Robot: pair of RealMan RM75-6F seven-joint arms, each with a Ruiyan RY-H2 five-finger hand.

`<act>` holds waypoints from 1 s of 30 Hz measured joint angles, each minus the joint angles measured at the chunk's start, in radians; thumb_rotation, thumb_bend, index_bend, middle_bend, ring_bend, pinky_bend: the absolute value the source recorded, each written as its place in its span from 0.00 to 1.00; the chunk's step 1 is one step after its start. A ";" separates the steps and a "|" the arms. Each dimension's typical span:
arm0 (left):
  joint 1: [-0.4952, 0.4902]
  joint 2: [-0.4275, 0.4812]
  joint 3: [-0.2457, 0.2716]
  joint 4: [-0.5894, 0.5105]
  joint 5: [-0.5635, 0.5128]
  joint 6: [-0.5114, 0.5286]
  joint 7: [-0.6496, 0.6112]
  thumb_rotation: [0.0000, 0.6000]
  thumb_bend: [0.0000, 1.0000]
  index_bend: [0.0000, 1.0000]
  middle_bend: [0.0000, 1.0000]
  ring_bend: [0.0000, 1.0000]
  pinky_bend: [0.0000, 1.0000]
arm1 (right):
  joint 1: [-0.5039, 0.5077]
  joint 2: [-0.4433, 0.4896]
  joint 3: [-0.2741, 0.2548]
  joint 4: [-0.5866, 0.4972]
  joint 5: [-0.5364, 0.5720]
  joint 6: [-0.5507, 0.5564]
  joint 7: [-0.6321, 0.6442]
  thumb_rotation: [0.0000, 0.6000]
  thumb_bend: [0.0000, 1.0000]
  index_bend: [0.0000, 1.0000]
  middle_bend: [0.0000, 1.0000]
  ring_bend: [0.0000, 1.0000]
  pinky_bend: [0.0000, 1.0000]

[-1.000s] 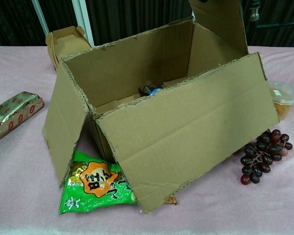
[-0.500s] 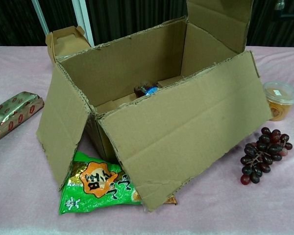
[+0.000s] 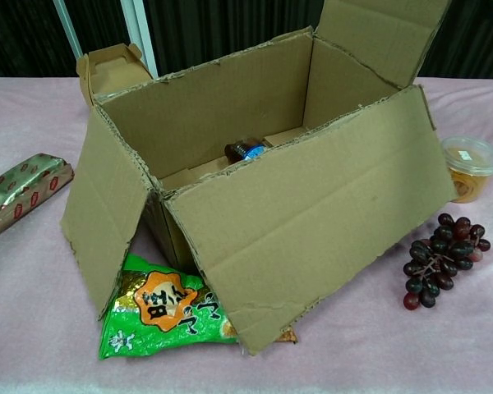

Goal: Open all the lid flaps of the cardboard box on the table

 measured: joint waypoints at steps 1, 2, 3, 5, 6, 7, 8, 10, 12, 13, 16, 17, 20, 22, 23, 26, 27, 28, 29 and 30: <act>0.000 0.000 0.000 0.000 -0.001 -0.001 0.000 1.00 0.25 0.00 0.00 0.00 0.00 | -0.005 0.000 -0.001 0.003 0.009 0.004 0.000 1.00 0.32 0.13 0.08 0.00 0.21; 0.000 0.000 0.000 0.000 -0.001 -0.002 0.001 1.00 0.25 0.00 0.00 0.00 0.00 | -0.011 -0.001 -0.005 0.009 0.021 0.010 -0.001 1.00 0.32 0.13 0.08 0.00 0.21; 0.000 0.001 0.000 -0.001 -0.001 -0.003 0.001 1.00 0.25 0.00 0.00 0.00 0.00 | -0.016 -0.001 -0.008 0.013 0.028 0.013 -0.001 1.00 0.32 0.13 0.08 0.00 0.21; 0.000 0.001 0.000 -0.002 -0.001 -0.004 0.002 1.00 0.25 0.00 0.00 0.00 0.00 | -0.025 -0.004 -0.013 0.021 0.045 0.019 0.001 1.00 0.32 0.12 0.08 0.00 0.21; 0.000 0.001 0.000 -0.002 -0.001 -0.004 0.003 1.00 0.25 0.00 0.00 0.00 0.00 | -0.029 -0.006 -0.016 0.023 0.052 0.021 0.002 1.00 0.32 0.12 0.08 0.00 0.21; 0.000 0.001 0.000 -0.002 -0.001 -0.004 0.004 1.00 0.25 0.00 0.00 0.00 0.00 | -0.034 -0.009 -0.018 0.027 0.060 0.024 0.004 1.00 0.32 0.12 0.08 0.00 0.21; 0.000 0.001 0.000 -0.002 -0.001 -0.004 0.005 1.00 0.25 0.00 0.00 0.00 0.00 | -0.040 -0.014 -0.022 0.032 0.071 0.028 0.006 1.00 0.32 0.11 0.08 0.00 0.21; 0.001 0.001 0.000 -0.002 -0.001 -0.004 0.006 1.00 0.25 0.00 0.00 0.00 0.00 | -0.050 -0.022 -0.028 0.039 0.088 0.036 0.010 1.00 0.32 0.10 0.08 0.00 0.21; 0.001 0.001 0.000 -0.002 -0.001 -0.004 0.008 1.00 0.25 0.00 0.00 0.00 0.00 | -0.064 -0.034 -0.034 0.045 0.110 0.049 0.017 1.00 0.32 0.09 0.08 0.00 0.21; 0.001 0.000 0.000 -0.002 -0.002 -0.004 0.009 1.00 0.25 0.00 0.00 0.00 0.00 | -0.070 -0.040 -0.036 0.046 0.121 0.056 0.019 1.00 0.32 0.08 0.08 0.00 0.21; 0.001 0.000 -0.002 -0.002 -0.003 -0.003 0.012 1.00 0.25 0.00 0.00 0.00 0.00 | -0.097 -0.063 -0.042 0.047 0.161 0.091 0.038 1.00 0.32 0.07 0.08 0.00 0.21; 0.001 -0.001 -0.002 -0.001 -0.004 -0.003 0.013 1.00 0.25 0.00 0.00 0.00 0.00 | -0.110 -0.072 -0.044 0.045 0.173 0.108 0.050 1.00 0.32 0.07 0.08 0.00 0.21; 0.001 -0.002 -0.003 -0.002 -0.006 -0.005 0.015 1.00 0.25 0.00 0.00 0.00 0.00 | -0.149 -0.095 -0.049 0.042 0.198 0.156 0.091 1.00 0.32 0.07 0.08 0.00 0.21; 0.001 -0.002 -0.003 -0.002 -0.006 -0.005 0.018 1.00 0.25 0.00 0.00 0.00 0.00 | -0.173 -0.107 -0.053 0.041 0.209 0.186 0.118 1.00 0.32 0.06 0.08 0.00 0.21; 0.001 -0.003 -0.004 -0.002 -0.006 -0.004 0.019 1.00 0.25 0.00 0.00 0.00 0.00 | -0.189 -0.113 -0.055 0.040 0.213 0.206 0.137 1.00 0.32 0.05 0.07 0.00 0.21; 0.002 -0.005 -0.005 0.000 -0.005 0.001 0.026 1.00 0.19 0.00 0.00 0.00 0.00 | -0.228 -0.125 -0.055 0.031 0.217 0.265 0.197 1.00 0.32 0.01 0.04 0.00 0.21; 0.003 -0.005 -0.005 0.001 -0.005 0.002 0.029 1.00 0.16 0.00 0.00 0.00 0.00 | -0.241 -0.129 -0.053 0.026 0.217 0.285 0.221 1.00 0.32 0.00 0.04 0.00 0.21; 0.003 -0.005 -0.006 0.002 -0.006 0.003 0.035 1.00 0.13 0.00 0.00 0.00 0.00 | -0.256 -0.133 -0.052 0.021 0.217 0.307 0.248 1.00 0.32 0.00 0.03 0.00 0.21; 0.004 -0.006 -0.006 0.003 -0.007 0.003 0.041 1.00 0.11 0.00 0.00 0.00 0.00 | -0.276 -0.139 -0.049 0.013 0.216 0.339 0.288 1.00 0.32 0.00 0.01 0.00 0.21; 0.004 -0.006 -0.006 0.004 -0.009 0.003 0.047 1.00 0.11 0.00 0.00 0.00 0.00 | -0.293 -0.144 -0.047 0.006 0.214 0.365 0.321 1.00 0.32 0.00 0.01 0.00 0.21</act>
